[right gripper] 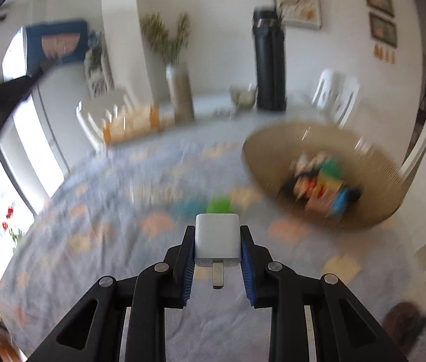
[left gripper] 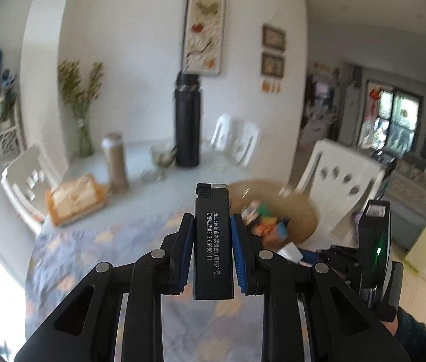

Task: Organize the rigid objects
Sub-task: 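Carry the power bank and white charger in both tools over the bowl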

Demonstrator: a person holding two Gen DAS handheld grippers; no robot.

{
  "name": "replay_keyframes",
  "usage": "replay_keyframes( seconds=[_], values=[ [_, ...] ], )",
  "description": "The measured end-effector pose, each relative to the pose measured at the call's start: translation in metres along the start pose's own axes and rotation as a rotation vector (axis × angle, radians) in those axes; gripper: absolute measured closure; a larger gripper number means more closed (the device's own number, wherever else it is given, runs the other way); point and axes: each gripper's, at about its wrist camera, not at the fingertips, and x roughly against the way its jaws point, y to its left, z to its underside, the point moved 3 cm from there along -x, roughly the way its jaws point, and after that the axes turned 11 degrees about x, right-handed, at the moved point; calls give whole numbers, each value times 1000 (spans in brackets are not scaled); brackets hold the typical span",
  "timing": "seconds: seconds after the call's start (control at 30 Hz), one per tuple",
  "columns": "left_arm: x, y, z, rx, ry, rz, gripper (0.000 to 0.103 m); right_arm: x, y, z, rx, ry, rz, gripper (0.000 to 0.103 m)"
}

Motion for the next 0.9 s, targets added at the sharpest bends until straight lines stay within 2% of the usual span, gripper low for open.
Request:
replay_keyframes(
  seconds=[0.07, 0.13, 0.23, 0.3, 0.37, 0.5, 0.6, 0.7, 0.8, 0.9],
  values=[
    [-1, -13, -15, -15, -30, 9, 82, 24, -21, -24, -24, -57, 53, 77],
    [-14, -22, -32, -22, -27, -6, 82, 42, -41, -44, -58, -98, 88, 77],
    [-43, -33, -48, 1, -20, 38, 82, 65, -75, -70, -135, -160, 122, 77],
    [-63, -38, -48, 0, -18, 57, 82, 70, -95, -80, -189, -191, 132, 77],
    [-90, -43, -40, 14, 23, 108, 82, 65, -107, -83, -230, -191, 148, 77],
    [-153, -49, -9, 32, 141, 172, 82, 21, -122, -70, -317, -92, 182, 77],
    [-196, -47, 16, 27, 268, 268, 82, -11, -127, -51, -349, -2, 216, 77],
    [-223, -37, 28, 79, 344, 258, 82, -34, -134, -36, -362, 66, 211, 77],
    [-231, -32, 38, 120, 354, 272, 82, -47, -139, -28, -376, 112, 215, 77],
    [-236, -37, 47, 99, 371, 251, 82, -58, -143, -23, -385, 149, 216, 77]
  ],
)
